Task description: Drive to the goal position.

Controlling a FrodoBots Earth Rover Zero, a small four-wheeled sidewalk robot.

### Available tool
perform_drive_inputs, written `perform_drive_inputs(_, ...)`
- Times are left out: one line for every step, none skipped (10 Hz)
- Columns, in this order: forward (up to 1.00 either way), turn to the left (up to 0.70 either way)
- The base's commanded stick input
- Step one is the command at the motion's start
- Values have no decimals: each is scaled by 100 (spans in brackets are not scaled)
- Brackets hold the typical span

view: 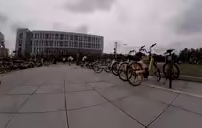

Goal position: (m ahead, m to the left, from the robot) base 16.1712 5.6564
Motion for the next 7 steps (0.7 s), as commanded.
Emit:
perform_drive_inputs(0, 60)
perform_drive_inputs(0, 60)
perform_drive_inputs(0, 60)
perform_drive_inputs(0, 60)
perform_drive_inputs(0, 60)
perform_drive_inputs(0, 60)
perform_drive_inputs(0, 60)
